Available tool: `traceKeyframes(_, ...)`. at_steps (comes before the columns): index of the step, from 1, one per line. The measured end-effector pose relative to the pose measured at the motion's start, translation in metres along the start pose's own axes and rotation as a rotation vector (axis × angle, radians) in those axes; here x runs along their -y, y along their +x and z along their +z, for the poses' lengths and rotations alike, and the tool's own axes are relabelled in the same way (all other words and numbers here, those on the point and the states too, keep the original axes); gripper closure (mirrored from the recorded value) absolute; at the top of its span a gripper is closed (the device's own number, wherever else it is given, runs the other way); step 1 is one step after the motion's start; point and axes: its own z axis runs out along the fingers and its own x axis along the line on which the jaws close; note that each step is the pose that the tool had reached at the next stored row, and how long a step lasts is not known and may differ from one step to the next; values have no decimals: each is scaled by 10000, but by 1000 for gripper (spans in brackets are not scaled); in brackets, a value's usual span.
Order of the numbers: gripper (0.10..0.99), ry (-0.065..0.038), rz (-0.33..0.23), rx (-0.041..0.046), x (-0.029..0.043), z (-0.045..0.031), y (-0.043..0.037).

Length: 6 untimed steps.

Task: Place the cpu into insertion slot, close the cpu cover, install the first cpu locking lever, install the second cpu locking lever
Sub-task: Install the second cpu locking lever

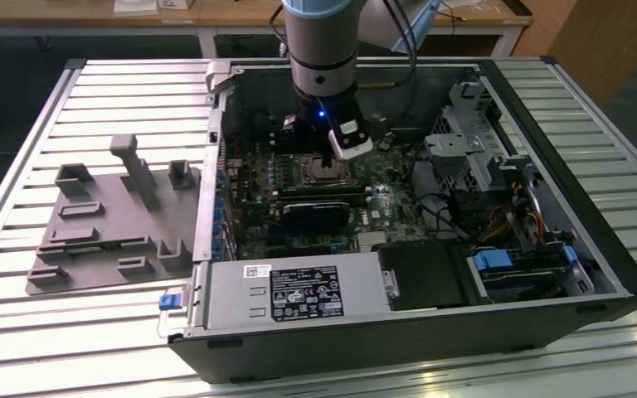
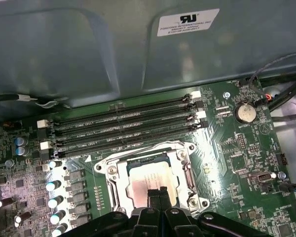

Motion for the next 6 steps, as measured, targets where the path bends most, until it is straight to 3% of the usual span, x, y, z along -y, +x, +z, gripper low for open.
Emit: traceKeyframes(6,984,13,0,2,0,-1,1)
